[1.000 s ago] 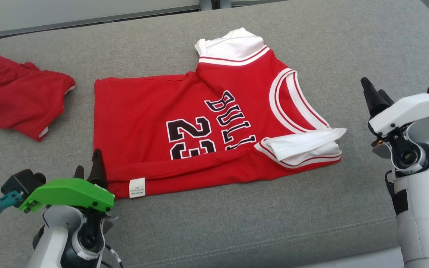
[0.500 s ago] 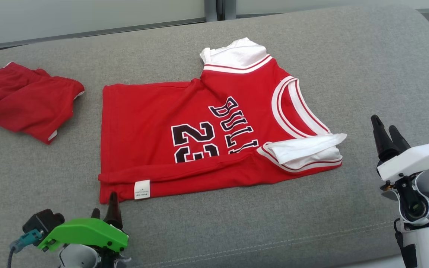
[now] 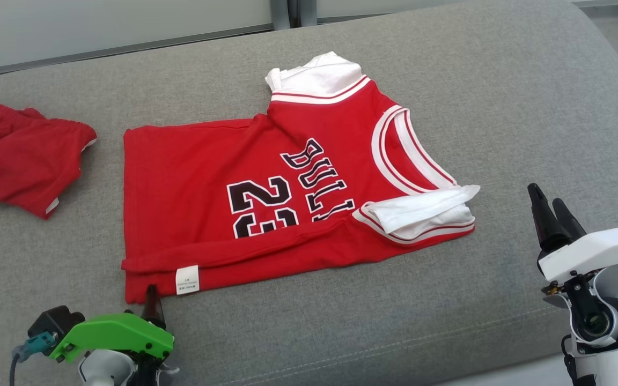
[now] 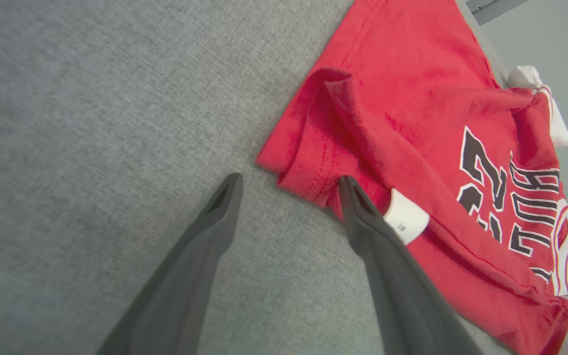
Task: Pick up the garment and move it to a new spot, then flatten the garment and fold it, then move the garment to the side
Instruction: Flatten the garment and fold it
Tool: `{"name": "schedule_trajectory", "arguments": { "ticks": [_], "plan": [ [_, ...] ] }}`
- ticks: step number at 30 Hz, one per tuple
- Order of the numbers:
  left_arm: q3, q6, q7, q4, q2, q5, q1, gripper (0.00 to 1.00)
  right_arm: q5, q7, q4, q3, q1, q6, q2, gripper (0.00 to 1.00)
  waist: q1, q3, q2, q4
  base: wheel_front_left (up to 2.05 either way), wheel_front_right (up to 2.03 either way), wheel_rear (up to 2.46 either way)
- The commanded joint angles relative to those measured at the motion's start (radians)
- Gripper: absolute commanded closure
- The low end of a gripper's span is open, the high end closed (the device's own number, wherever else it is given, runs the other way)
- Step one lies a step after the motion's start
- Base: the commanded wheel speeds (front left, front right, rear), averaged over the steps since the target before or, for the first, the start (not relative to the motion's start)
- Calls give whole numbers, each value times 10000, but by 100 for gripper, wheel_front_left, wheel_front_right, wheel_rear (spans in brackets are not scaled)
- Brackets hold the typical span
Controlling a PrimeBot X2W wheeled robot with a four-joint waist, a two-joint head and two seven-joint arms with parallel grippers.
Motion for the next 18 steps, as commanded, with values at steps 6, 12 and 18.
{"name": "schedule_trajectory", "arguments": {
  "ticks": [6,12,18],
  "plan": [
    [267,-244,-202,540,-104,-228,-456,0,177,-112,24,155,248,3,4,0,0,137,0,-291,0,0,0],
    [331,-423,-340,1108,-153,-272,-594,53,308,-167,232,300,322,3,7,0,0,147,0,-430,0,0,0],
    [271,-731,-575,1301,-176,-118,-695,100,691,-140,671,719,402,3,11,0,0,138,0,-374,0,0,0]
  ]
}}
